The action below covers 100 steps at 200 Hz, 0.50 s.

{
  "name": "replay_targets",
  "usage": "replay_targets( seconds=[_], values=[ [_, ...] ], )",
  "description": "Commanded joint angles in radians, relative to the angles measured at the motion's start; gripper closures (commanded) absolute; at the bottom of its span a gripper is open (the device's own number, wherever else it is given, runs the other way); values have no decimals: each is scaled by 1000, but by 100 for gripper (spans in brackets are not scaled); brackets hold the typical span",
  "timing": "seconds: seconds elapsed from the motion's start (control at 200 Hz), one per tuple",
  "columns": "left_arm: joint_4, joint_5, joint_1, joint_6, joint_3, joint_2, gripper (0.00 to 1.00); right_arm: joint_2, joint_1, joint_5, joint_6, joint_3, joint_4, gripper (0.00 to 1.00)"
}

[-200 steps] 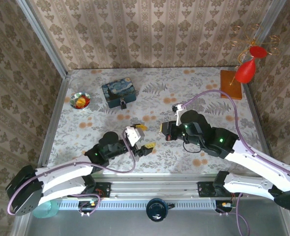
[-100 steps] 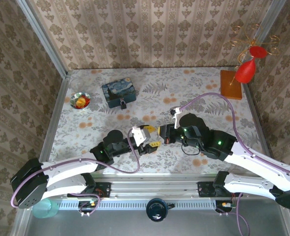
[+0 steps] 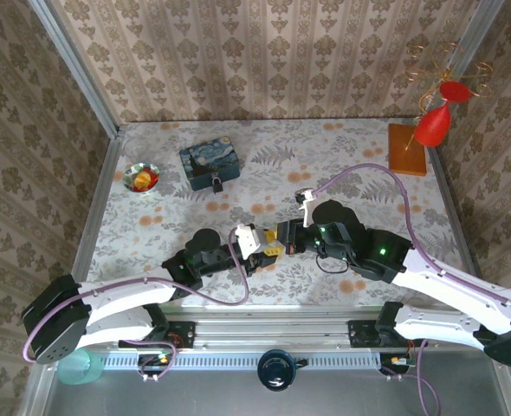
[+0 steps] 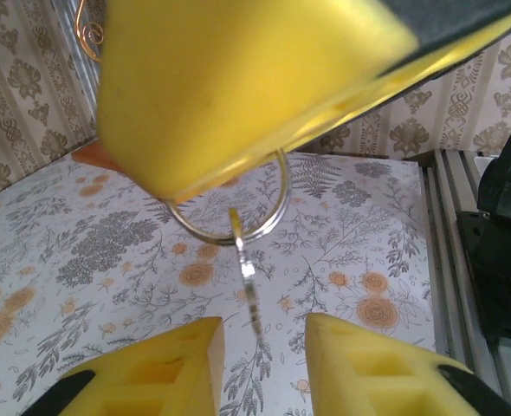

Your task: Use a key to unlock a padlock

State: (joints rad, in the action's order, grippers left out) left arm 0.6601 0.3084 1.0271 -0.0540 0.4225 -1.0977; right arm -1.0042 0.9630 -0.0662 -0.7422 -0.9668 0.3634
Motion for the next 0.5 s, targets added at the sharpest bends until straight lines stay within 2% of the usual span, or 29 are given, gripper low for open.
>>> replay_targets(
  seconds=[0.0,0.43,0.495],
  values=[
    [38,7,7,2,16,14,75,1,9,-14,-26,20,-17,100],
    [21,-25,7,-9,-16,69,99,7,9,-54,-30,27,3,100],
    [3,-26,7,-12,-15,77,100,3,8,-55,-31,25,5,100]
  ],
)
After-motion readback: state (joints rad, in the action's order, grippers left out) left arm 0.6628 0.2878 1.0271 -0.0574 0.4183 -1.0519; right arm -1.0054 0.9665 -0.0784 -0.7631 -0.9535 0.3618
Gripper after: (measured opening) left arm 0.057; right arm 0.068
